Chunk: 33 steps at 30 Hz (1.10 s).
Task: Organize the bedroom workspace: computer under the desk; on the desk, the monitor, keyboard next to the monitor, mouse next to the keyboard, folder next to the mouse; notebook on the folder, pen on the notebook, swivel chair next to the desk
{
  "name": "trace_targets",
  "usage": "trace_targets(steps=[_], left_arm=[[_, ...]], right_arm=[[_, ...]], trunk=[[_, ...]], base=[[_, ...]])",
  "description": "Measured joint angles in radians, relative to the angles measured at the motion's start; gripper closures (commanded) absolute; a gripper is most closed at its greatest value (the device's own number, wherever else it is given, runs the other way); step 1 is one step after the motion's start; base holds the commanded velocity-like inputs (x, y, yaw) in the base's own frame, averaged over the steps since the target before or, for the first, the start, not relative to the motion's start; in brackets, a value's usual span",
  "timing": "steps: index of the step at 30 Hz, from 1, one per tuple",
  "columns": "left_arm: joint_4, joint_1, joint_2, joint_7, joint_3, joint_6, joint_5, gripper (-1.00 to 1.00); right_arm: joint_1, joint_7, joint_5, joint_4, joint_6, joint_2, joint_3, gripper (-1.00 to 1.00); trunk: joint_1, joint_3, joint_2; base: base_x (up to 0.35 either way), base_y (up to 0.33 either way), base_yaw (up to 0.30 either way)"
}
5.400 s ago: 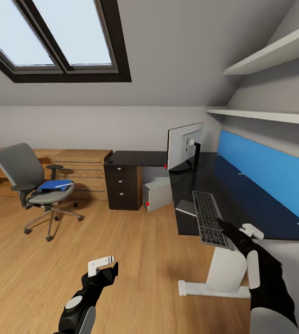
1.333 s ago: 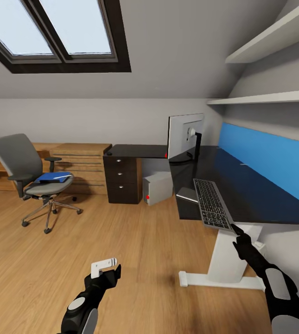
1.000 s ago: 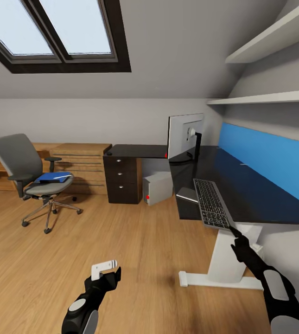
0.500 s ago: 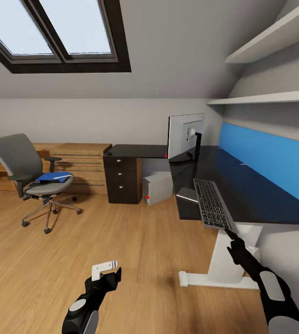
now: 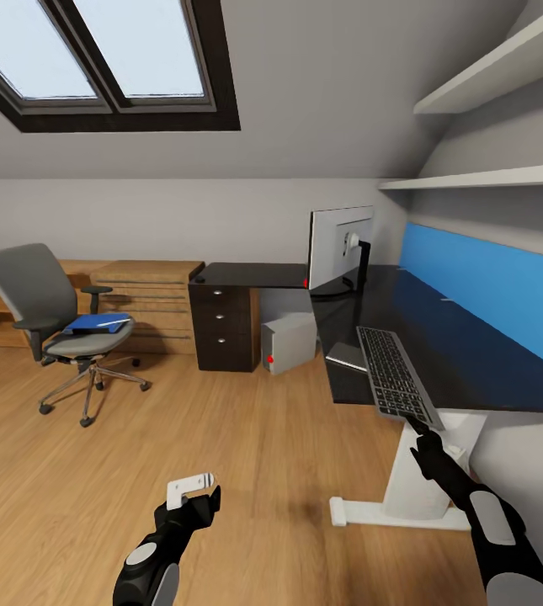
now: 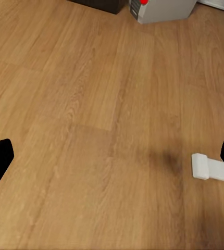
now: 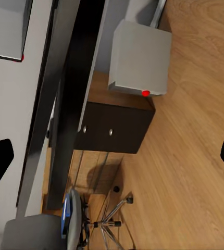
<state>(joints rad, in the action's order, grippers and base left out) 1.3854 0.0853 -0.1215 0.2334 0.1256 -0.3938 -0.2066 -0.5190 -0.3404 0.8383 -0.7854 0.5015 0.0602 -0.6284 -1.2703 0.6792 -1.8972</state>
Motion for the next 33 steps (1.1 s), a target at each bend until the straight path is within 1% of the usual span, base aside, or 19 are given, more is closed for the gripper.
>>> trace_targets(steps=[3,9,17,24,33], left_arm=[[0.000,0.000,0.000,0.000,0.000,0.000,0.000,-1.00],[0.000,0.000,0.000,0.000,0.000,0.000,-0.001,-1.00],[0.000,0.000,-0.001,0.000,0.000,0.000,0.000,-1.00],[-0.005,0.000,-0.001,0.000,0.000,0.001,0.001,-1.00],[-0.019,0.000,-0.002,-0.001,0.001,0.002,0.001,-1.00]], right_arm=[[0.000,0.000,0.000,0.000,0.000,0.000,0.000,-1.00],[0.000,0.000,0.000,0.000,0.000,0.000,0.000,-1.00],[0.000,0.000,0.000,-0.001,0.000,0.000,0.000,-1.00],[0.000,0.000,0.000,-0.001,0.000,0.001,0.000,-1.00],[0.000,0.000,0.000,-0.002,0.000,0.001,0.001,-1.00]], trunk=[[0.000,0.000,0.000],[0.023,-0.019,0.042],[0.023,-0.019,0.042],[0.023,-0.019,0.042],[0.023,-0.019,0.042]], base=[[0.002,0.002,0.000],[0.000,0.000,0.000],[0.004,0.000,0.000],[0.133,0.014,0.000],[0.024,0.002,0.000]])
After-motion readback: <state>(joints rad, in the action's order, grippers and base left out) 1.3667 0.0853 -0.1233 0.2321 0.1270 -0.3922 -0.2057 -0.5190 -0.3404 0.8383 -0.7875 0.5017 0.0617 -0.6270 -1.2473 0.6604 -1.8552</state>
